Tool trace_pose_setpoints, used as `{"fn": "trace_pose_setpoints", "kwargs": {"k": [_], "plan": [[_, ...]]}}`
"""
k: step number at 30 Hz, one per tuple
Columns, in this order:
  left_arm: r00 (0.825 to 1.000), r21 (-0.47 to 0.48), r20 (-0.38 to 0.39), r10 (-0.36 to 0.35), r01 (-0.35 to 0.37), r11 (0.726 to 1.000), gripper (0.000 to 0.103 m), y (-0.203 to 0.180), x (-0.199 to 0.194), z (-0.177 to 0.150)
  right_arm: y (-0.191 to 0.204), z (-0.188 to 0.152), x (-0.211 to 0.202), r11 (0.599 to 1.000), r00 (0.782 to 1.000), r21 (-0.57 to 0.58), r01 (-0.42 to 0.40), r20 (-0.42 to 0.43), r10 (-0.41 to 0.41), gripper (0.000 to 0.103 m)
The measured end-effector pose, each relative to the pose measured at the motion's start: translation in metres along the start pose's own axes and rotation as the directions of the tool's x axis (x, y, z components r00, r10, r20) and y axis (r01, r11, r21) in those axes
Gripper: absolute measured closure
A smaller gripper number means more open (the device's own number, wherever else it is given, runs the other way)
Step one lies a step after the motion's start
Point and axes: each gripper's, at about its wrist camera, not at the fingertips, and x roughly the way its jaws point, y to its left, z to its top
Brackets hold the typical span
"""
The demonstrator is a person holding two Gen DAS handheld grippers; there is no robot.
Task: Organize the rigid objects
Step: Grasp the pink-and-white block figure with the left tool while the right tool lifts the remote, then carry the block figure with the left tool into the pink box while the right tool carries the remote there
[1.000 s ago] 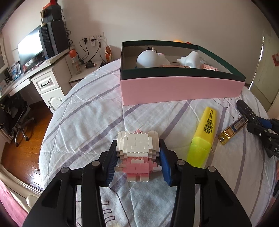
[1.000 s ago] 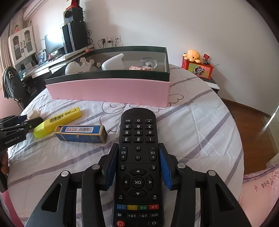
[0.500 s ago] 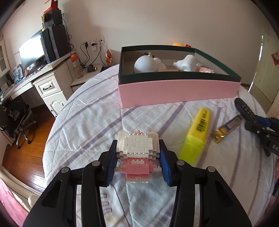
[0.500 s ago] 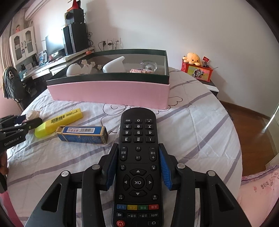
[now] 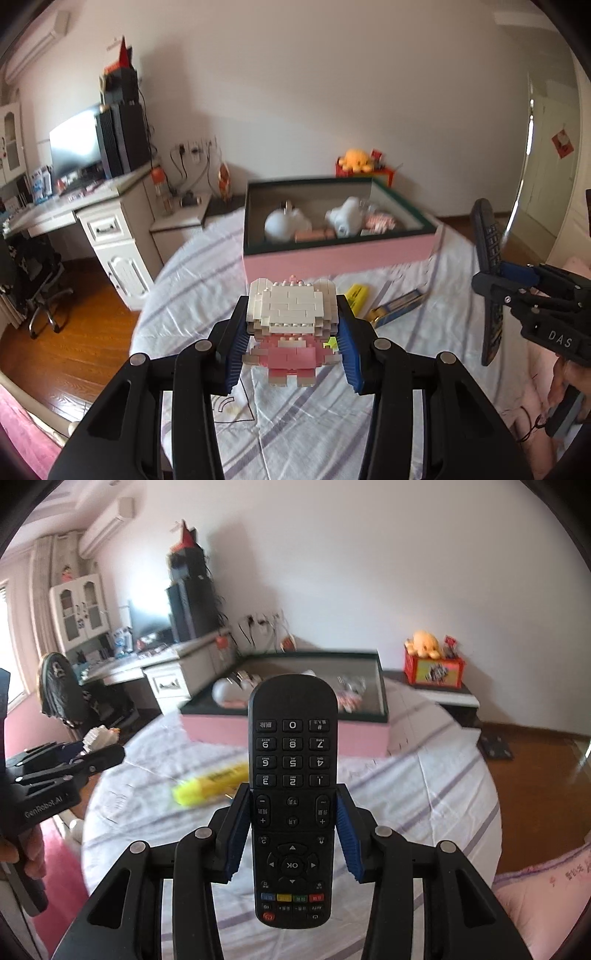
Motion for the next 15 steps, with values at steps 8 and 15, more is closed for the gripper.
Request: {"fn": "trace_pose_setpoints", "kwargs": {"k": [8,15], "plan": [[0.986,-0.006,0.167,0.023,-0.022,1.0,0.059,-0.001,-0.068,0.02,0.029,0.021,-0.052,0.998,0.991,-0.051,-0.043,0.128,0.049,0.058],[0.97,0.004,0.228,0.086,-0.089,0.996,0.059,0.002,-0.099,0.029,0.046,0.033,-0.077,0.995,0.982,-0.098,-0.036,0.182,0.054,0.058]]}}
